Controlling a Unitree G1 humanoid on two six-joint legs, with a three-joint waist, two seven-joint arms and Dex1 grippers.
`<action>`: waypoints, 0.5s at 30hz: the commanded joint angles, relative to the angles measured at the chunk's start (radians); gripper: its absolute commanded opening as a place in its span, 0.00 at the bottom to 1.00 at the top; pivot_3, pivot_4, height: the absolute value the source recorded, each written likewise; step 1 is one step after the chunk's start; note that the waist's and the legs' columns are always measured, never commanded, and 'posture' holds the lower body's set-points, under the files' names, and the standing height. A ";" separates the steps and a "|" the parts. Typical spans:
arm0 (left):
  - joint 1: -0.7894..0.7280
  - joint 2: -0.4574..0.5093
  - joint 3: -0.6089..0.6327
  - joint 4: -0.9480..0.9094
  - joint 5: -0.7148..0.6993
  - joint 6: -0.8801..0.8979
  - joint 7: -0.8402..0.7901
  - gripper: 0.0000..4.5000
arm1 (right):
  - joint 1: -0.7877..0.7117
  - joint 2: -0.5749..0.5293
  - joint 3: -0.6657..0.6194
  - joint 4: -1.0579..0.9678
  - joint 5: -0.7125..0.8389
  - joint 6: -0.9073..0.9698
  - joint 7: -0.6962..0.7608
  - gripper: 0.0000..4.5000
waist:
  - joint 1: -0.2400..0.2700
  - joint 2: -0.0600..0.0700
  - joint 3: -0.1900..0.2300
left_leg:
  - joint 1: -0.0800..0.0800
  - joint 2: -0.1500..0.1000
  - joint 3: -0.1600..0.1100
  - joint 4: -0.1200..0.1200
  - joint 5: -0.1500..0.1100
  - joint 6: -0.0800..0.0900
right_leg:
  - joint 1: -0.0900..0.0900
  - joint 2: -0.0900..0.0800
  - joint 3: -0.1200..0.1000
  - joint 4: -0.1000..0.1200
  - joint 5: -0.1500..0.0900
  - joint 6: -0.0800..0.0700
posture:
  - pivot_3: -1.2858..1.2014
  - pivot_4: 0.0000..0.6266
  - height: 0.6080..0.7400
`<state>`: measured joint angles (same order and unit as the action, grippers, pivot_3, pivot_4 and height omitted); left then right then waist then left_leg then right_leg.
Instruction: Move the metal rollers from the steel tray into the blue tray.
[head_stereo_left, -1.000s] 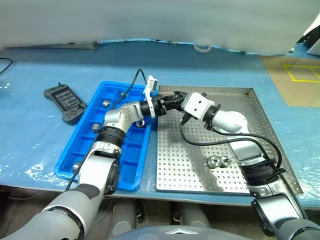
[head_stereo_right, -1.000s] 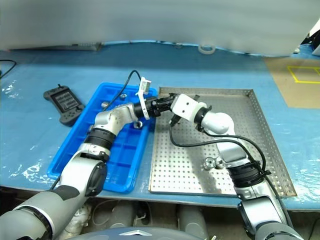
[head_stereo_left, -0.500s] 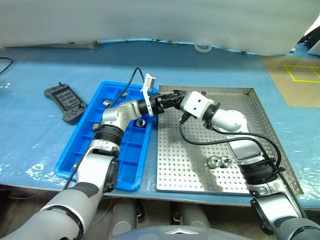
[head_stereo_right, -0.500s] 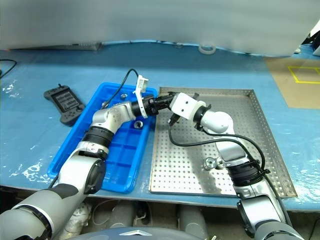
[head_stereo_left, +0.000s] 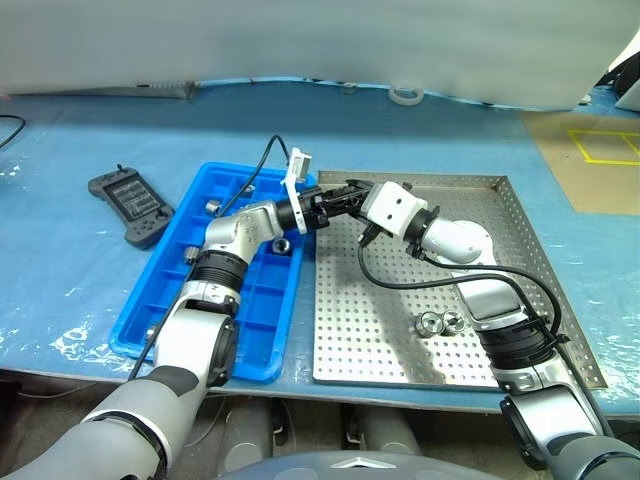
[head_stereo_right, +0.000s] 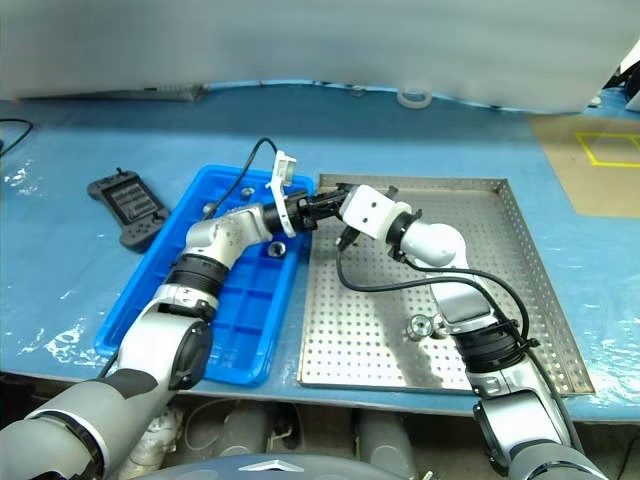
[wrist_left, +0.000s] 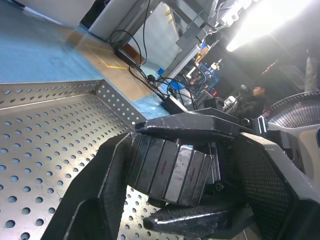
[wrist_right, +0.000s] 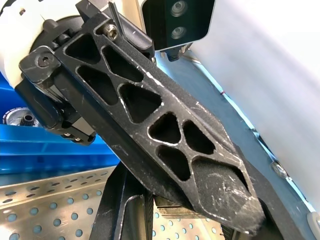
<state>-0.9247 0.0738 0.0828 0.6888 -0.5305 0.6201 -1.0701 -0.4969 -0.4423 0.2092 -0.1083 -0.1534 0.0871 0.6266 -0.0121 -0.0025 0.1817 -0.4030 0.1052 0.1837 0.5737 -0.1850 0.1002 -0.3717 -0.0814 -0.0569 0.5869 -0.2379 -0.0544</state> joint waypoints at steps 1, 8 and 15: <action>-0.011 0.005 0.019 -0.023 -0.004 -0.006 0.029 0.64 | -0.009 0.001 -0.001 -0.031 -0.011 -0.024 -0.017 0.27 | 0.000 0.000 0.000 | 0.000 0.000 0.000 0.000 0.000 0.000 | 0.000 0.000 0.000 0.000 0.000 0.000 | 0.44 0.24 1.00; -0.014 0.005 0.017 -0.020 0.007 -0.002 0.057 0.64 | -0.018 0.043 -0.031 -0.029 0.044 0.030 -0.023 0.57 | 0.000 0.000 0.000 | 0.000 0.000 0.000 0.000 0.000 0.000 | 0.000 0.000 0.000 0.000 0.000 0.000 | 0.44 0.24 1.00; -0.015 0.002 0.018 -0.017 0.003 -0.006 0.078 0.64 | -0.019 0.045 -0.027 -0.038 0.044 0.067 -0.023 0.70 | 0.001 0.000 0.000 | 0.000 0.000 0.000 0.000 -0.001 -0.001 | 0.000 0.000 0.000 -0.001 0.000 0.000 | 0.44 0.24 1.00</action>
<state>-0.9283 0.0778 0.0900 0.6916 -0.5245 0.6216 -0.9929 -0.4999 -0.3965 0.2065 -0.0964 -0.1216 0.1617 0.6142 -0.0114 -0.0024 0.1818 -0.4033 0.1051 0.1837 0.5733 -0.1855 0.0993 -0.3718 -0.0814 -0.0570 0.5861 -0.2378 -0.0544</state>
